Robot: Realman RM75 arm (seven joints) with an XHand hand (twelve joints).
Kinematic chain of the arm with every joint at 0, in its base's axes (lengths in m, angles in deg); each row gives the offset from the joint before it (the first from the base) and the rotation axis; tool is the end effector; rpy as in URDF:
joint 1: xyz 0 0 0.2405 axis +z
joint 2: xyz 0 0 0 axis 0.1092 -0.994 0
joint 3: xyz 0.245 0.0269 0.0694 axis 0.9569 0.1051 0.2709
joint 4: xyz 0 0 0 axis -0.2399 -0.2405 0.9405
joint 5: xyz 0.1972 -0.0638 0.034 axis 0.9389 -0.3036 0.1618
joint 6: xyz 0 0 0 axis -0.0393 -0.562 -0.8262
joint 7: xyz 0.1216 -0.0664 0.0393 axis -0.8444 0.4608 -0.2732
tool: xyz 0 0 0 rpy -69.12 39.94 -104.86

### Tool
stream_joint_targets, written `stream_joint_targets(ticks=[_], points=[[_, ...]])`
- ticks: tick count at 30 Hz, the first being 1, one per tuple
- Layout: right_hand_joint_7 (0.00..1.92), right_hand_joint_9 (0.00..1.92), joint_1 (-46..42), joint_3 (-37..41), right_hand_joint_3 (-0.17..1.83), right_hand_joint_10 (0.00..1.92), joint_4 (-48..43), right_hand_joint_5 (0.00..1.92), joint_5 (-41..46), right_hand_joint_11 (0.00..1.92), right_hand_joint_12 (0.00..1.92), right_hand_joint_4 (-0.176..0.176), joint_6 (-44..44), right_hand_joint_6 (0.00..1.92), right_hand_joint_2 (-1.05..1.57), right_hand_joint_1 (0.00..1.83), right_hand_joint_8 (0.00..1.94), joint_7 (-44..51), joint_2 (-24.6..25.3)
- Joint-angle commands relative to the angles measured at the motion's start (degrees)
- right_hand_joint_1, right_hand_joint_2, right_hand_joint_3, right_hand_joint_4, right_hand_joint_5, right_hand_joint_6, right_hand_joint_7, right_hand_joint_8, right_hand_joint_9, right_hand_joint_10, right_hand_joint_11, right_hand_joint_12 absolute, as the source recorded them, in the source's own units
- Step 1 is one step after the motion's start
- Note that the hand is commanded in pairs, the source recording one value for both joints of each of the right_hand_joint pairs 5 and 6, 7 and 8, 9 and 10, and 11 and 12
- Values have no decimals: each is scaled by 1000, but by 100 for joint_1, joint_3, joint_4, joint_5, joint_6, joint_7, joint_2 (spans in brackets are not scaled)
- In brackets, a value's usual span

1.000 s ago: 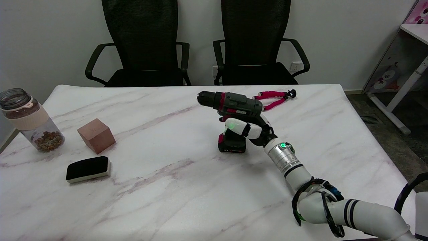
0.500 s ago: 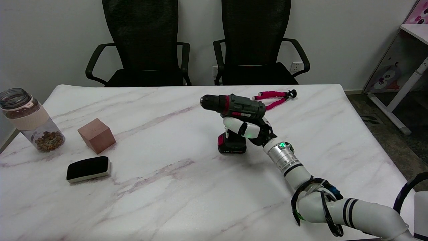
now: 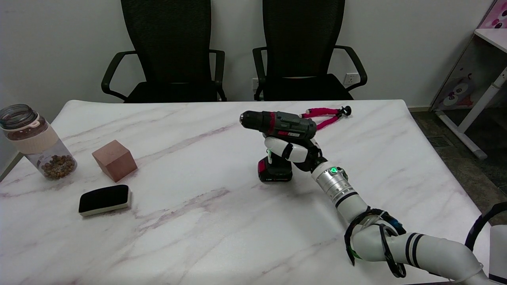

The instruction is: Pick up the power screwdriver.

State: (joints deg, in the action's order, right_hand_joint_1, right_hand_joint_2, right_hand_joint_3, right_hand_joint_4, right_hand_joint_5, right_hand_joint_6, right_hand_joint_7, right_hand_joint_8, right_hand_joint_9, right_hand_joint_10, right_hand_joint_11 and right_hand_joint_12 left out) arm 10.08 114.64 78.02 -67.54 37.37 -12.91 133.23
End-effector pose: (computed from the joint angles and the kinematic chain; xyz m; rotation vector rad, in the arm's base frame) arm -0.3358 -0.3512 0.3054 1.2983 -1.3589 1.3356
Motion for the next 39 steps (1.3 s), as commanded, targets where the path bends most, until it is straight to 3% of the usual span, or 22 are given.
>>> stream_joint_targets(ticks=[1, 10, 19, 39], points=[[1562, 1524, 81, -11, 832, 1524, -22, 1562, 1, 1337, 1337, 176, -161, 1562, 662, 961, 1562, -11, 2], [1558, 1587, 114, -9, 805, 1587, 41, 1558, 1, 1376, 1376, 176, -161, 1558, 826, 949, 1558, 17, 28], [1563, 1704, 216, 35, 817, 1704, 316, 1563, -35, 1601, 1601, 176, -99, 1563, 992, 934, 1563, 60, 46], [1523, 1771, 745, 50, 867, 1771, 664, 1523, 1, 1721, 1721, 176, -389, 1523, 1082, 930, 1523, 657, 73]])
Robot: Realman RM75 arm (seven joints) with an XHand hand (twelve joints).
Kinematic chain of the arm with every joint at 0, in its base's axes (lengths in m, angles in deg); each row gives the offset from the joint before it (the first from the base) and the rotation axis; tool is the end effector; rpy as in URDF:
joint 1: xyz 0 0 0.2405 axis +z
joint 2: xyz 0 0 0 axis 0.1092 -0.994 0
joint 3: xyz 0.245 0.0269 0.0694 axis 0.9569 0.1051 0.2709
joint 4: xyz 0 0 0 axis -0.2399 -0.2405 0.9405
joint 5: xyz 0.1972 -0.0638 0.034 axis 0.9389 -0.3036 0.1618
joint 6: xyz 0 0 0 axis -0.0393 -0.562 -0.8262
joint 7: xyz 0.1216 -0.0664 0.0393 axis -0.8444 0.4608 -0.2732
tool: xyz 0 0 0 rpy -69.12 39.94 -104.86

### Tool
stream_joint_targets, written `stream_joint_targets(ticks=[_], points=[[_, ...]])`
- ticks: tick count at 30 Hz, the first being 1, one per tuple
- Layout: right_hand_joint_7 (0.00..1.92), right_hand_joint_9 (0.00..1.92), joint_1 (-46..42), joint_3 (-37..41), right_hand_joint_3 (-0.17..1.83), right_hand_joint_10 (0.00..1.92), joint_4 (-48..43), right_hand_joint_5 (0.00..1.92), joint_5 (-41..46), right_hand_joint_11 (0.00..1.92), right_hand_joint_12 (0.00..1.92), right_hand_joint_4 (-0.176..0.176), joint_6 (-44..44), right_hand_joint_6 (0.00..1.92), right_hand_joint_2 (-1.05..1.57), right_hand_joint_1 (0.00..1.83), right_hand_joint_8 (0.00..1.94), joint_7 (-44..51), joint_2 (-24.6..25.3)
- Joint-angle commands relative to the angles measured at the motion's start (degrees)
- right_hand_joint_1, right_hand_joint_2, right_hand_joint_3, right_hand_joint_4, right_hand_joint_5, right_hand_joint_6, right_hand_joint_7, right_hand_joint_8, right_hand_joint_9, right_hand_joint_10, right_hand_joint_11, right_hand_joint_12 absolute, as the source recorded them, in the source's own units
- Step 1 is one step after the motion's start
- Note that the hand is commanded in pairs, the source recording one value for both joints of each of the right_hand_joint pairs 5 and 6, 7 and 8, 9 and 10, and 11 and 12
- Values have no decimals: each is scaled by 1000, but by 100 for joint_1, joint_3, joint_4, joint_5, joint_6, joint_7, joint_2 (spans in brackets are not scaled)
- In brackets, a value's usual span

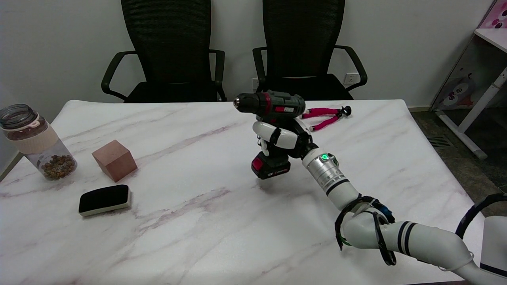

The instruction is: Pick up the power screwdriver.

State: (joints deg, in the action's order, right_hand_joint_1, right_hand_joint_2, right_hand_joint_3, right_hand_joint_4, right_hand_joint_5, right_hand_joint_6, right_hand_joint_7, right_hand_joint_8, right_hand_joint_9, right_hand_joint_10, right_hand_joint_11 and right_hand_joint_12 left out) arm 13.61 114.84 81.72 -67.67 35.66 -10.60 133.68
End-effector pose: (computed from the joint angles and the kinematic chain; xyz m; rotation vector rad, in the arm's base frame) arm -0.3043 -0.3730 0.2865 1.3828 -1.3567 1.3702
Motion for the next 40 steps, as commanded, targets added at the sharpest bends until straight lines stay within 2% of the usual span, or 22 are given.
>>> stream_joint_targets(ticks=[1, 17, 32, 40], points=[[1523, 1772, 440, 30, 869, 1772, 303, 1523, 13, 1725, 1725, 176, -228, 1523, 1086, 936, 1523, 427, 28], [1501, 1790, 1272, 52, 910, 1790, 435, 1501, 45, 1767, 1767, 176, -826, 1501, 1037, 946, 1501, 946, 206], [1478, 1791, 1716, 37, 927, 1791, 815, 1478, 1157, 1792, 1792, 176, -878, 1478, 1051, 947, 1478, 2511, 558], [1472, 1790, 1768, 24, 932, 1790, 838, 1472, 1245, 1798, 1798, 176, -874, 1472, 1067, 946, 1472, 2707, 650]])
